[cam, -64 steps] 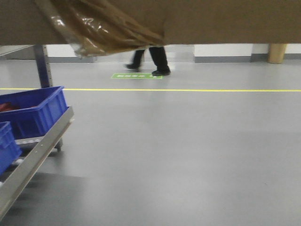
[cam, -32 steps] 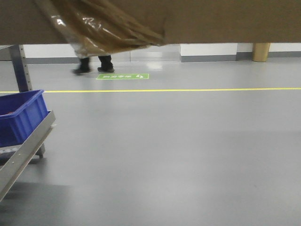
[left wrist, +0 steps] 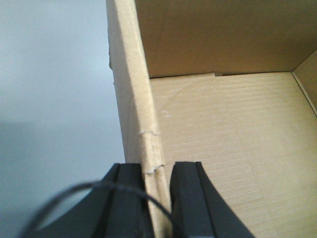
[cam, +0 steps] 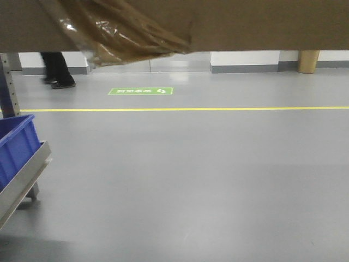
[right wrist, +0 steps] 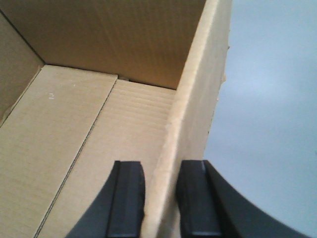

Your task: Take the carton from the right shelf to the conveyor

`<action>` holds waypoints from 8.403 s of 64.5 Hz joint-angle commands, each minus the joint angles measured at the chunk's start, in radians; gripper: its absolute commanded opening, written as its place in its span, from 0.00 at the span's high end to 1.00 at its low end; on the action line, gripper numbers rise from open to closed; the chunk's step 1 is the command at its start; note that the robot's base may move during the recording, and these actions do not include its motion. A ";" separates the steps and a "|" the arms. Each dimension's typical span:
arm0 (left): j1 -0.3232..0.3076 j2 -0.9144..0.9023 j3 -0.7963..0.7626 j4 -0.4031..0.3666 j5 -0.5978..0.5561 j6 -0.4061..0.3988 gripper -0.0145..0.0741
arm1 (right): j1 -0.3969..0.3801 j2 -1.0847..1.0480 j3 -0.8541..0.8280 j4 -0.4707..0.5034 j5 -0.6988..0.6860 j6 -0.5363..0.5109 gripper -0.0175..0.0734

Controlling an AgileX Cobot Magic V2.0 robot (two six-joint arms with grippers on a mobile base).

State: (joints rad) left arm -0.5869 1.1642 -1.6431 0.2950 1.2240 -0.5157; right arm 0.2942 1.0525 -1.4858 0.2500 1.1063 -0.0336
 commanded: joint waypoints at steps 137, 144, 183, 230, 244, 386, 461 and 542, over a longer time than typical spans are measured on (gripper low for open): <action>0.003 -0.013 -0.010 0.181 -0.003 0.015 0.85 | -0.002 -0.016 -0.007 -0.026 -0.045 -0.029 0.88; 0.003 -0.013 -0.010 0.184 -0.003 0.015 0.85 | -0.002 -0.016 -0.007 -0.026 -0.045 -0.029 0.88; 0.003 -0.013 -0.010 0.260 -0.003 0.015 0.85 | -0.002 -0.016 -0.007 -0.026 -0.045 -0.029 0.88; 0.003 -0.013 -0.010 0.260 -0.003 0.015 0.85 | -0.002 -0.016 -0.007 -0.026 -0.045 -0.029 0.88; 0.003 -0.013 -0.010 0.260 -0.003 0.015 0.85 | -0.002 -0.016 -0.007 -0.026 -0.045 -0.029 0.88; 0.026 0.212 -0.012 0.270 -0.073 0.060 0.85 | -0.002 0.215 -0.007 -0.012 -0.169 -0.029 0.88; 0.241 0.251 0.008 0.110 -0.228 0.165 0.51 | -0.106 0.348 -0.008 -0.033 -0.250 -0.046 0.48; 0.443 -1.033 1.209 0.063 -0.741 0.171 0.84 | -0.244 -0.979 1.120 -0.141 -0.696 -0.046 0.88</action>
State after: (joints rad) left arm -0.1449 0.1598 -0.4362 0.3549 0.5098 -0.3494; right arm 0.0538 0.1248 -0.3761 0.1202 0.4405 -0.0715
